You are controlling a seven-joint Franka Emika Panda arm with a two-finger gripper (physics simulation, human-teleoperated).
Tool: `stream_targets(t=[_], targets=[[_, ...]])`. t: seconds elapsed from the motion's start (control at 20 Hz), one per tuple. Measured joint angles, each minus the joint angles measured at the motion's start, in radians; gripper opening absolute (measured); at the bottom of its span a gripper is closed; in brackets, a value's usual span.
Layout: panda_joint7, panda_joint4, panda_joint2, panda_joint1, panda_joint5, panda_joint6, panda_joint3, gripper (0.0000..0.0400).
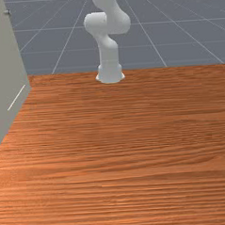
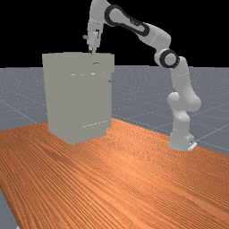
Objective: Open the drawer
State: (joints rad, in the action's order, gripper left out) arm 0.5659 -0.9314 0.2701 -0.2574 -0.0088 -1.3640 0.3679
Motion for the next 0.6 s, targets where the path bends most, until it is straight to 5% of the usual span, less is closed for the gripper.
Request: stream_targets(t=[0.6], targets=[[0.073, -0.098, -0.100, 0.103, 0.035, 0.070, -0.037, 0.0400]])
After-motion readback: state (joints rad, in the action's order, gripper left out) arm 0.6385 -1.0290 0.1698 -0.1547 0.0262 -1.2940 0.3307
